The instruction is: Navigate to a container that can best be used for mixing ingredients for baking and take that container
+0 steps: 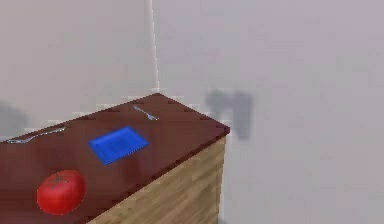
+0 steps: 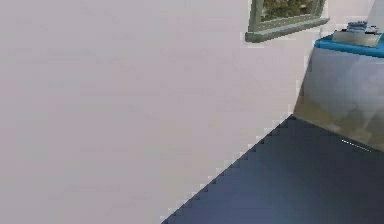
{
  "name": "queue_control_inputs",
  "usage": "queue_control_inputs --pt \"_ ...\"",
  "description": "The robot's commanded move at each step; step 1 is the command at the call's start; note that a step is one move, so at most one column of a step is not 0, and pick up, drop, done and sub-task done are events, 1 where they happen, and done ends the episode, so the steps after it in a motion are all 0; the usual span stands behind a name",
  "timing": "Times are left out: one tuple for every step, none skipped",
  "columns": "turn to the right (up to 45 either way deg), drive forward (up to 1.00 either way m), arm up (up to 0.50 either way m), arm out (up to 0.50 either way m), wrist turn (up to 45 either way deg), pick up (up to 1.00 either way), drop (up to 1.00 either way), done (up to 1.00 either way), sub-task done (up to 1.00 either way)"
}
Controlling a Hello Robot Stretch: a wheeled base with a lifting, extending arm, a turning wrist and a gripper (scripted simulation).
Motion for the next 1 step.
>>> queue_control_inputs --pt "6.0 0.00 0.00 0.00 0.0 0.00 0.00 0.00 0.00"
